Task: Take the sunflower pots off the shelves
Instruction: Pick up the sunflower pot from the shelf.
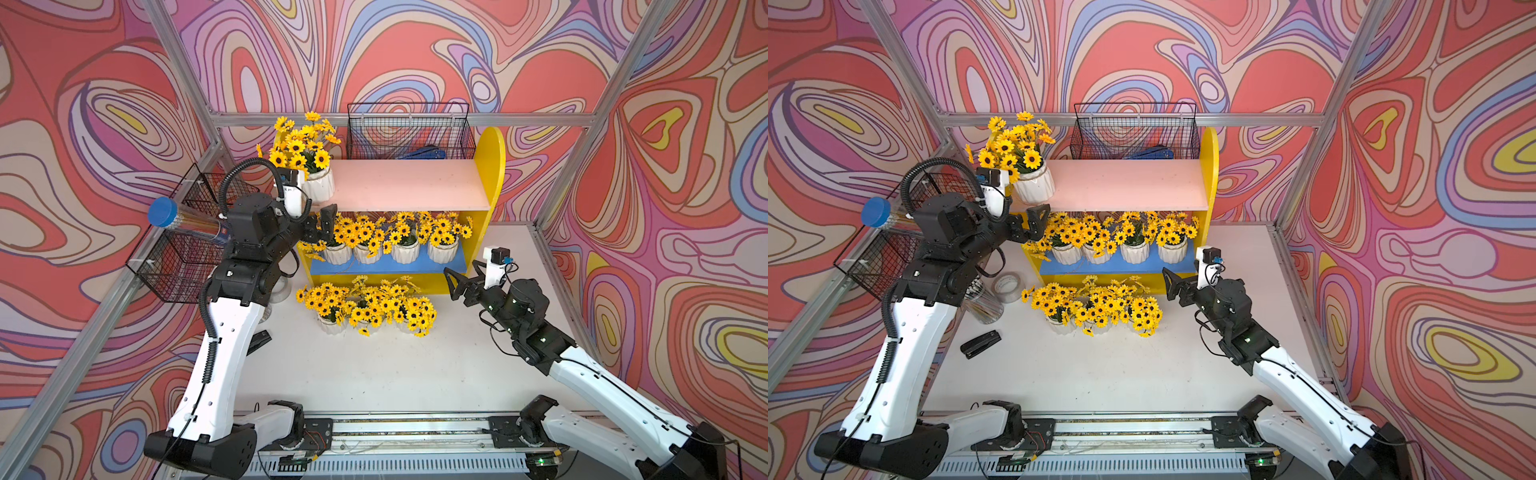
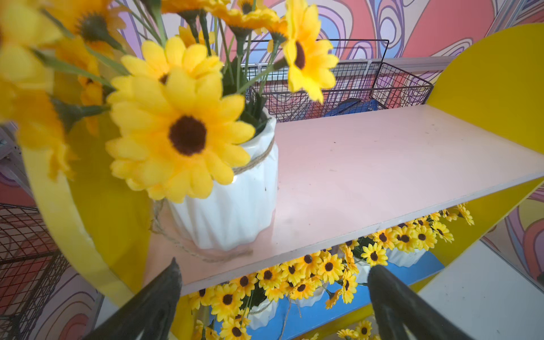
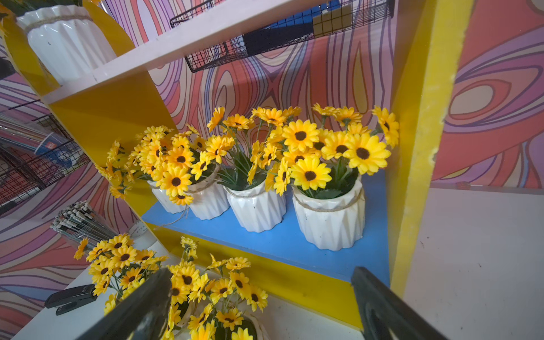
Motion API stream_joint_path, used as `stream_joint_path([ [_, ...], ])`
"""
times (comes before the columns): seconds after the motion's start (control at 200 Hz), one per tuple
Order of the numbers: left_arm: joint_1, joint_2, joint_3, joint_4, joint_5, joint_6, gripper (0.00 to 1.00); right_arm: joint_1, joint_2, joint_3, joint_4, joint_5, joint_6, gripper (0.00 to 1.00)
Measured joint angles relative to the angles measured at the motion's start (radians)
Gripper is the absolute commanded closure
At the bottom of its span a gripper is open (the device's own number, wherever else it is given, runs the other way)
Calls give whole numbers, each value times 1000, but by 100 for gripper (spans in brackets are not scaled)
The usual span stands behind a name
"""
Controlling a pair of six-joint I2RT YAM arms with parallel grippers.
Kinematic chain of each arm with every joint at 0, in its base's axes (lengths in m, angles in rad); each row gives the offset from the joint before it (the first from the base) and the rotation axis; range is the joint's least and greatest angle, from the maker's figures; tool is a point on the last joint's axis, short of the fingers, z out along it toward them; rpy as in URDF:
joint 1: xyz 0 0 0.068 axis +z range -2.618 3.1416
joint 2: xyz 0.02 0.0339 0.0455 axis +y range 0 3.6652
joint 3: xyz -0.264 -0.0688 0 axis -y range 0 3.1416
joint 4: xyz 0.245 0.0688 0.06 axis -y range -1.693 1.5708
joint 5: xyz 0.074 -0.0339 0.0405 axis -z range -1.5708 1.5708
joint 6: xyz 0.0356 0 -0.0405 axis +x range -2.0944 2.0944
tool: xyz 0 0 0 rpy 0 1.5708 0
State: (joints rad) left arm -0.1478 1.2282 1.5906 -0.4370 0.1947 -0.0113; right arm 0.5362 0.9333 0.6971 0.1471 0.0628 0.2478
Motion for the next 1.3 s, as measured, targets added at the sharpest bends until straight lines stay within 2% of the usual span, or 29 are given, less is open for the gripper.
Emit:
stream_joint_path([
  [0.741,4,136,26,155,-47,57,0,0,8,10,2,0,-4,2],
  [1.297,5,125,7,232,-110,71,0,0,31,23,2,-4,-11,2],
])
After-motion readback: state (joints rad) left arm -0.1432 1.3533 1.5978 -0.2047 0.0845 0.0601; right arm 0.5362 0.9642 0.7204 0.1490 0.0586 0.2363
